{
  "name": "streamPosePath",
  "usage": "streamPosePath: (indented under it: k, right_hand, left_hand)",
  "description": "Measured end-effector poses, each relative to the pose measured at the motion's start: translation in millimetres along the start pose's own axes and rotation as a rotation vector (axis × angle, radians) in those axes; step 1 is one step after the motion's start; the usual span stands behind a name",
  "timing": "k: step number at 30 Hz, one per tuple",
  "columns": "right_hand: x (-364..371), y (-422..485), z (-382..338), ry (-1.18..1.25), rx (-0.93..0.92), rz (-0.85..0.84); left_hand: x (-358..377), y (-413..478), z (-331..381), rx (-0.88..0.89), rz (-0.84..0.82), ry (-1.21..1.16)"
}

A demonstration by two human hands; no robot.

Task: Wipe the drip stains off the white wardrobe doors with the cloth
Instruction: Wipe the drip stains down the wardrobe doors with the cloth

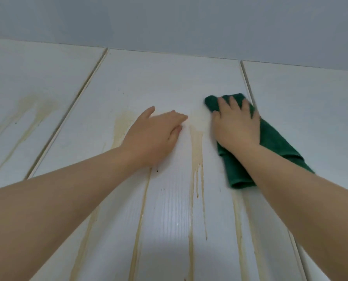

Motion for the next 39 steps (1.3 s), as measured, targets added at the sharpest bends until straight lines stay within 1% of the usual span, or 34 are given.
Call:
streamPosePath:
  k: [2,4,5,6,7,10,11,12,13,14,16,17,18,19,20,23,24,25,26,27,28,30,31,32,33,35,36,37,38,39]
  right_hand:
    - [-8,-29,-43,-0.004,-0.247,0.070]
    - [-11,-54,-63,-0.004,-0.461,0.052]
    - [-10,-53,-60,-0.006,-0.510,0.035]
    - [-8,-44,-52,-0.012,-0.501,0.031]
    - [-6,-29,-40,-0.020,-0.438,0.026]
    - [1,12,-3,0.039,-0.078,0.001]
    - [1,13,-5,0.033,-0.028,0.001]
    - [1,9,-15,0.023,-0.036,-0.004]
    - [0,-1,-27,0.016,-0.095,-0.002]
    - [-3,-18,-41,0.013,-0.196,0.017]
    - [-12,-63,-66,0.005,-0.477,0.062]
    - [-13,-82,-71,-0.008,-0.597,0.059]
    - [-11,-88,-68,-0.019,-0.668,0.032]
    - [-9,-82,-59,-0.024,-0.680,0.019]
    - [-6,-68,-46,-0.021,-0.628,0.010]
    - [0,-14,-8,0.010,-0.266,0.007]
    - [0,-10,-7,0.013,-0.189,0.008]
    - [1,-14,-10,0.015,-0.162,-0.002]
    - [2,-28,-18,0.006,-0.196,-0.006]
    - [1,-48,-30,0.007,-0.296,0.023]
    - [-3,-72,-43,0.021,-0.436,0.065]
    - [-8,-107,-53,0.054,-0.698,0.083]
    - [-7,-105,-49,0.044,-0.761,0.077]
    - [-4,-92,-40,0.030,-0.741,0.064]
    - [0,-71,-26,0.017,-0.643,0.032]
    - [3,-31,4,0.025,-0.311,0.013]
    - [3,-22,12,0.033,-0.182,0.016]
    - [3,-22,11,0.039,-0.124,0.007]
    - [3,-33,3,0.022,-0.139,0.000]
    - [1,-50,-8,0.011,-0.218,0.024]
  left_hand:
    - [-25,-2,-1,-0.017,0.161,-0.077]
    - [-37,-6,-8,-0.062,0.222,-0.119]
    - [-40,-8,-11,-0.082,0.221,-0.120]
    - [-42,-11,-15,-0.090,0.211,-0.109]
    - [-43,-14,-18,-0.093,0.196,-0.093]
    - [-47,-26,-32,-0.104,0.165,-0.046]
    - [-47,-30,-37,-0.115,0.154,-0.035]
    - [-48,-34,-42,-0.130,0.143,-0.028]
    - [-46,-36,-44,-0.137,0.135,-0.029]
    - [-46,-38,-44,-0.134,0.133,-0.031]
    - [-44,-42,-39,-0.103,0.136,-0.028]
    - [-41,-43,-34,-0.077,0.133,-0.025]
    - [-38,-43,-29,-0.049,0.118,-0.017]
    - [-33,-43,-25,-0.024,0.092,-0.004]
    - [-28,-42,-21,0.000,0.061,0.014]
    - [-17,-41,-16,0.040,0.008,0.059]
    - [-15,-40,-15,0.039,-0.005,0.070]
    - [-12,-40,-15,0.035,-0.015,0.079]
    - [-10,-39,-14,0.033,-0.022,0.086]
    - [-8,-38,-13,0.031,-0.026,0.092]
    - [-7,-37,-13,0.029,-0.030,0.096]
    - [-4,-35,-10,0.024,-0.022,0.089]
    - [-3,-34,-8,0.026,-0.016,0.086]
    - [-2,-32,-6,0.030,-0.014,0.087]
    - [-1,-32,-4,0.030,-0.021,0.090]
    - [1,-32,-2,0.021,-0.031,0.093]
    - [0,-31,-2,0.019,-0.028,0.091]
    - [-1,-30,-1,0.019,-0.024,0.088]
    - [-2,-30,1,0.017,-0.020,0.082]
    - [-4,-29,2,0.020,-0.011,0.078]
Point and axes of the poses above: each hand's wrist, its own y-axis towards the middle knuckle, its own x-axis out of the palm, z = x × y, the point moved 10 cm from there along y, towards the middle knuckle, and after that the axes turned 15 degrees about -y, right-handed, at the moved point
